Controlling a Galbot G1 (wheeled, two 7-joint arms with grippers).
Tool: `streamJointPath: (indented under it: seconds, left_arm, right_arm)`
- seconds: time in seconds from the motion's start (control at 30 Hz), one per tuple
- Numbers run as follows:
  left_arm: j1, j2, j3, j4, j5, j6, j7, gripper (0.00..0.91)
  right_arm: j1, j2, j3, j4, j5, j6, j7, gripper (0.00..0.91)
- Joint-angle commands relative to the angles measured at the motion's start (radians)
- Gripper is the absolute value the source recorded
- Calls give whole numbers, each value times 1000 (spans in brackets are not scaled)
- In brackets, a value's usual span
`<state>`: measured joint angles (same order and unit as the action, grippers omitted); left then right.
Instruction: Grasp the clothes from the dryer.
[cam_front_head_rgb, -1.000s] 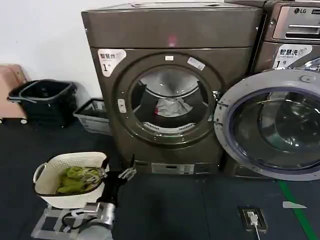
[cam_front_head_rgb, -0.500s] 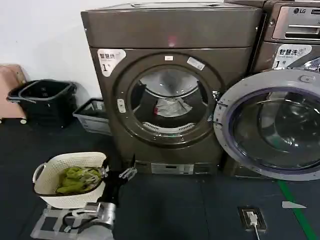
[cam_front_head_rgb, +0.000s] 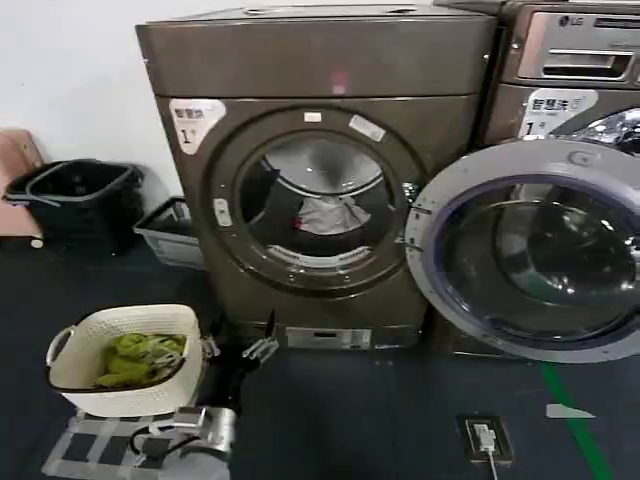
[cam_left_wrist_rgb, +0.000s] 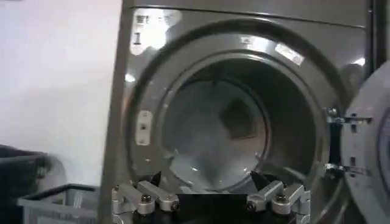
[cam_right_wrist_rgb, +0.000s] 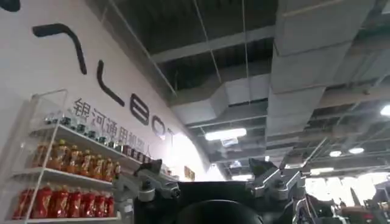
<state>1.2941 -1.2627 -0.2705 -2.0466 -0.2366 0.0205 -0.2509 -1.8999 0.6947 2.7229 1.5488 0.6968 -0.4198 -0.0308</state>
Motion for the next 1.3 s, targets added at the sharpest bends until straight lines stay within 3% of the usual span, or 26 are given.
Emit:
streamJointPath:
  seconds: [0.03,1.3]
  left_arm:
    - [1,0,1,3,1,0,1,907]
    - [-10,7,-6,1,2,1,3,907]
  right_arm:
    - [1,1,0,0,1,0,-1,907]
    - [14,19,-7,15,63,50,-43,907]
